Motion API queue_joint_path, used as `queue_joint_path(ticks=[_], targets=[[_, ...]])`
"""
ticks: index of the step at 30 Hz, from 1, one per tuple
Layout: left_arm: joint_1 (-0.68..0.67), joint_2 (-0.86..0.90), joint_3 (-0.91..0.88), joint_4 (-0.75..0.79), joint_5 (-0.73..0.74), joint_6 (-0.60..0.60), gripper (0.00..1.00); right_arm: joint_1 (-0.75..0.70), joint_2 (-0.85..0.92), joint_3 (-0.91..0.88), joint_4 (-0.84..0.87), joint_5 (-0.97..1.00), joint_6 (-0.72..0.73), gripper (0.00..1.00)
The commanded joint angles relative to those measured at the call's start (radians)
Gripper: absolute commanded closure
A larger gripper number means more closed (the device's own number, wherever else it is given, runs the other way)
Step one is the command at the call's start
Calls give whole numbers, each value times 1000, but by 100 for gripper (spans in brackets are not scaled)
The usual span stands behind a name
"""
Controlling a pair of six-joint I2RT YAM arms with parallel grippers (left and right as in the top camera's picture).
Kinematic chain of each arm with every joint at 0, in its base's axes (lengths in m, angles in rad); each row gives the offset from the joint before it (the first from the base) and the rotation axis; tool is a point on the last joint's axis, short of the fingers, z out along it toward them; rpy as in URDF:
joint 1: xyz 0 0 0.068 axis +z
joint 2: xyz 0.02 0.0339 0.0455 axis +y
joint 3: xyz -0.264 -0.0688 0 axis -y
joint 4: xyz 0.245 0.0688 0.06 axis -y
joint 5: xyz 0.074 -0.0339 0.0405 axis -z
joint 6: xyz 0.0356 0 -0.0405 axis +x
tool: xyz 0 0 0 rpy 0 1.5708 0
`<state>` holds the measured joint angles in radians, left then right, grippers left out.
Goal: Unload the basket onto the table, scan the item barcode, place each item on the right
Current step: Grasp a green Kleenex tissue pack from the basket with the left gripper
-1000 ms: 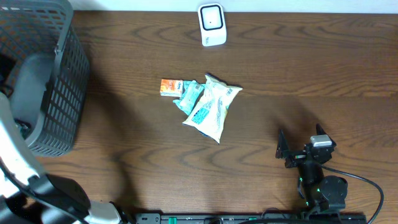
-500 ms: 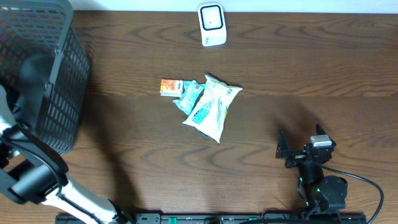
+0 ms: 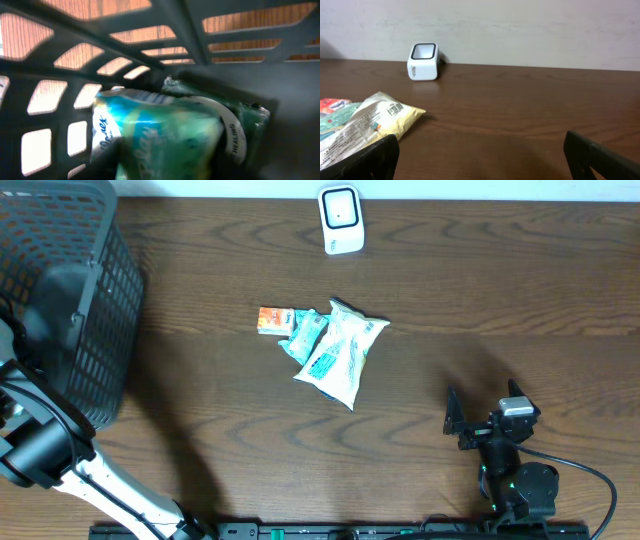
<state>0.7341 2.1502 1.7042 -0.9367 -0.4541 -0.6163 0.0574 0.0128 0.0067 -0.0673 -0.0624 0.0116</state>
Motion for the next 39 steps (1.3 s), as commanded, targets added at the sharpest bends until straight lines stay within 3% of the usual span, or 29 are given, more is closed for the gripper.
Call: queue_joint_path(ticks=[1, 2, 12, 20, 26, 31, 35, 39], targets=[[14, 17, 1, -9, -27, -10, 85, 0, -2, -1, -4, 5, 10, 1], [14, 17, 2, -10, -18, -10, 92, 0, -2, -1, -4, 5, 10, 1], [13, -140, 25, 12, 136, -11, 93, 0, -2, -1, -4, 5, 10, 1], [11, -475, 26, 174, 463, -10, 93, 0, -2, -1, -4, 5, 10, 1], [-51, -649, 26, 204, 766, -3, 93, 0, -2, -1, -4, 5, 10, 1], [-230, -685, 26, 237, 964, 248, 93, 0, -2, -1, -4, 5, 10, 1], [-420, -661, 22, 249, 948, 550, 93, 0, -2, -1, -4, 5, 10, 1], [-582, -619, 8, 219, 948, 739, 93, 0, -2, -1, -4, 5, 10, 1]])
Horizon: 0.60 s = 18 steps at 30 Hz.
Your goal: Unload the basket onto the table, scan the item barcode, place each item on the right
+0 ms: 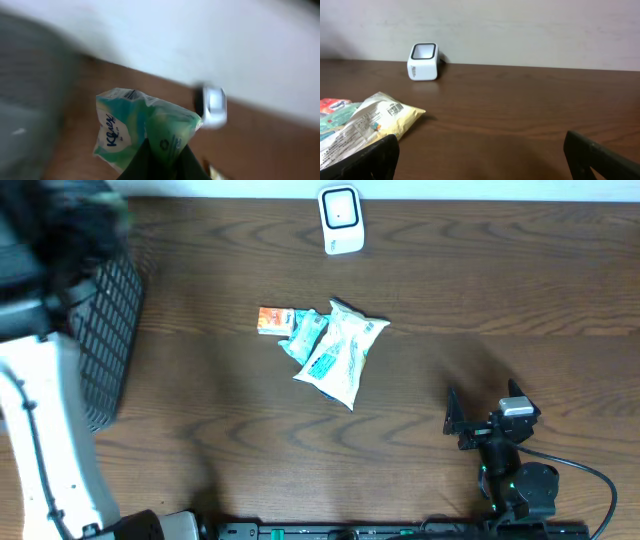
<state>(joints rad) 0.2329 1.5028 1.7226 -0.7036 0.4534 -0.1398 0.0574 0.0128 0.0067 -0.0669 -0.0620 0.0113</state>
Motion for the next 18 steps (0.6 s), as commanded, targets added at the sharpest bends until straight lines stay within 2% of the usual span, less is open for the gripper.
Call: queue_joint_path(ticks=[1, 4, 8, 12, 14, 18], targets=[[-126, 46, -15, -29, 39, 332, 93, 0, -2, -1, -5, 4, 10, 1], [-221, 99, -17, -68, -50, 444, 93, 0, -2, -1, -5, 4, 10, 1], [-315, 192, -17, -72, -278, 412, 93, 0, -2, -1, -5, 4, 10, 1], [-367, 291, -17, -63, -355, 392, 92, 0, -2, -1, -5, 4, 10, 1], [-382, 344, -17, -40, -378, 343, 93, 0, -2, -1, -5, 4, 10, 1], [-397, 449, -17, 7, -443, 114, 93, 0, -2, -1, -5, 4, 10, 1]])
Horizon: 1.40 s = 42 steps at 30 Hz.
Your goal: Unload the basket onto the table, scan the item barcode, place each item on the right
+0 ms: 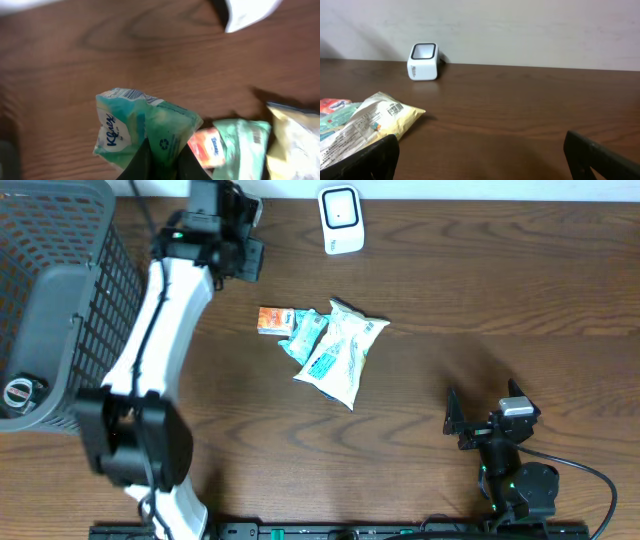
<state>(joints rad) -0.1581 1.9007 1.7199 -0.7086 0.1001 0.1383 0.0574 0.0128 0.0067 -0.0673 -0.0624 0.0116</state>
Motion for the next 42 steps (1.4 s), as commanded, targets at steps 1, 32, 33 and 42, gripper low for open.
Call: queue_joint_path(ticks=[1, 32, 33, 42], targets=[[-8, 72, -14, 18, -89, -199, 92, 0, -2, -1, -4, 5, 10, 1], [40, -184, -13, 115, -94, -274, 8, 0, -2, -1, -4, 5, 10, 1], [72, -219, -13, 128, -95, -274, 8, 0, -2, -1, -4, 5, 10, 1], [487, -339, -14, 114, -158, -374, 7, 0, -2, -1, -4, 5, 10, 1]])
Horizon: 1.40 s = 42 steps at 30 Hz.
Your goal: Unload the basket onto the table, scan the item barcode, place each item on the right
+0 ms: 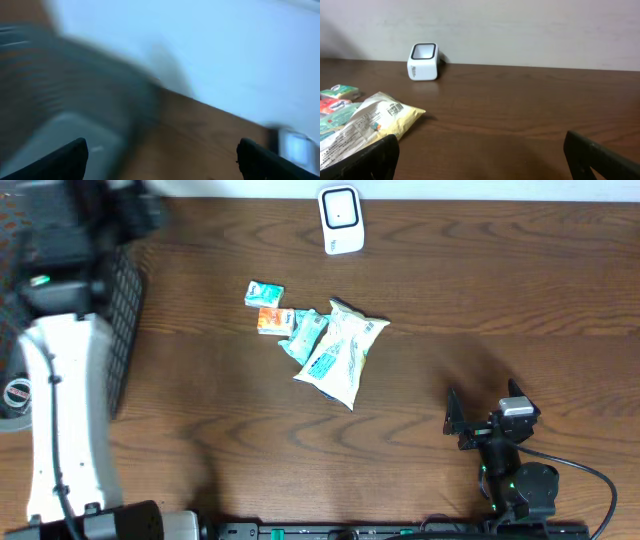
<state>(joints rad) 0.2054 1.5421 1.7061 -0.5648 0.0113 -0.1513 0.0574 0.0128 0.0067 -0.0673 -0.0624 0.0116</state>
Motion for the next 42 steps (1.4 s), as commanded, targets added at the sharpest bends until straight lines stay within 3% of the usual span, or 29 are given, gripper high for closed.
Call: queue_joint_path(ticks=[1, 5, 10, 16, 19, 20, 42], targets=[[166, 26, 0, -47, -103, -122, 7, 0, -2, -1, -4, 5, 10, 1], [325, 73, 0, -134, -207, -261, 7, 0, -2, -1, -4, 5, 10, 1], [459, 200, 0, -230, -212, -300, 7, 0, -2, -1, -4, 5, 10, 1], [521, 350, 0, -304, -281, -439, 5, 0, -2, -1, -4, 5, 10, 1], [537, 412, 0, -330, -293, -446, 5, 0, -2, -1, -4, 5, 10, 1], [541, 431, 0, -336, -293, -446, 0, 0, -2, -1, -4, 5, 10, 1], [587, 681, -1, -335, -285, -481, 1, 0, -2, -1, -4, 5, 10, 1]])
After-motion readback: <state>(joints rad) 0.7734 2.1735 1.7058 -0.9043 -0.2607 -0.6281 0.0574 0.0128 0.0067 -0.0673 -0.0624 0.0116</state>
